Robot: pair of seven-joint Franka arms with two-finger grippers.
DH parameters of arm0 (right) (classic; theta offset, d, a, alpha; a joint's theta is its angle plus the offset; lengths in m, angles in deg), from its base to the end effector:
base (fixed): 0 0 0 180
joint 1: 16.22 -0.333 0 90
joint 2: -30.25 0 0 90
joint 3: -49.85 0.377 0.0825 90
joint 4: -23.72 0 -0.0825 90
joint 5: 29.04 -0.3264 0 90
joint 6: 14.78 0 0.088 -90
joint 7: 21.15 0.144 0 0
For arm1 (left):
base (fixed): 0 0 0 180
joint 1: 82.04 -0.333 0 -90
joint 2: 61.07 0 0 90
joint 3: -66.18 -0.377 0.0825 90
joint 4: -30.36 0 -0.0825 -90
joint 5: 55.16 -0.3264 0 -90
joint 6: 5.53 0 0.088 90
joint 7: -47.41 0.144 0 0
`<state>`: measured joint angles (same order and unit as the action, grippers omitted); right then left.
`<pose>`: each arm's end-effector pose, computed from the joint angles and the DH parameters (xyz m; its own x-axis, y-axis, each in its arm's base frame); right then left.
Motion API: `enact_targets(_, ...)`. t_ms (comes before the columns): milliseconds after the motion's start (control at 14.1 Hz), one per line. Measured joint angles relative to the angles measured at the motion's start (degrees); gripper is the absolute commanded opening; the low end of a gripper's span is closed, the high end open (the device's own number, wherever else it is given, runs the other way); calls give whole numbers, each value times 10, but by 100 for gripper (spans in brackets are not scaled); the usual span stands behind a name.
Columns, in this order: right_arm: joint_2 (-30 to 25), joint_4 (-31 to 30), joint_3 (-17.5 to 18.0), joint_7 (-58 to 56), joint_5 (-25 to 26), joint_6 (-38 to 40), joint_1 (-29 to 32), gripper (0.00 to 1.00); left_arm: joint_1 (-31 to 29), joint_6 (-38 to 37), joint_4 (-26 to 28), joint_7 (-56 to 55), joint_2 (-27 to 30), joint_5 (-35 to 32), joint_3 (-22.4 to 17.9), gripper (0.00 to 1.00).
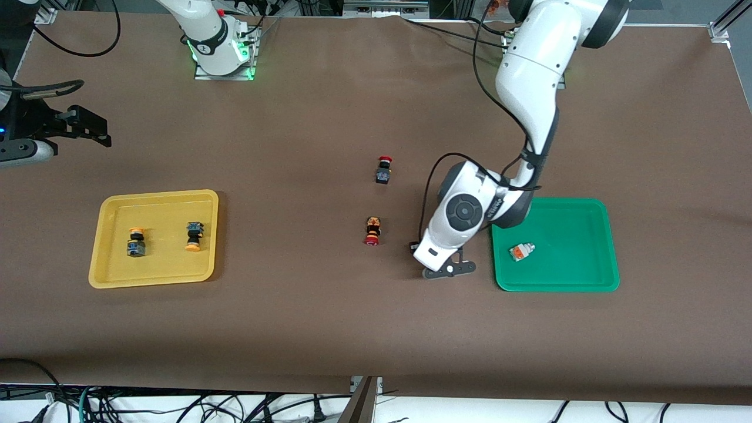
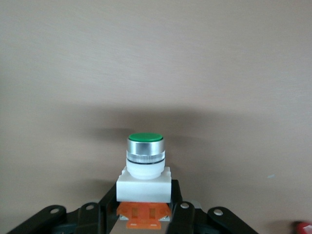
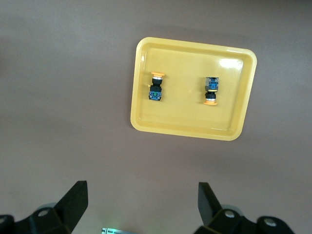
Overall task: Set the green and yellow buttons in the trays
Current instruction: 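Lower the second green button into the green tray with the left gripper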
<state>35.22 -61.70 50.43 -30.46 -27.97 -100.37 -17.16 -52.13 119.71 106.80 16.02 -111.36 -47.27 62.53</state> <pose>0.5173 0.0106 0.6309 0.9788 0.1864 -0.0854 0.1874 -0.9823 0.0040 0.6524 -0.3457 0.2360 0.9878 0.1462 -0.0538 0.1484 -0.9882 0.0392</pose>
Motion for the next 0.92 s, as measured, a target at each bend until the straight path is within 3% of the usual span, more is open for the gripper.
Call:
enact_targets(212,0,0,0,0,0,0,0,100,-52,-133,-2,110,51,-15,-10,0)
enact_targets(424,0,0,0,0,0,0,1,100,-146,-231,5,252,104,-28,-15,0)
enact_targets(636,0,0,0,0,0,0,1,100,-222,-262,36,329,127,-58,-14,0)
enact_targets(919,0,0,0,0,0,0,1,100,-226,-245,69,336,125,-71,-2,0)
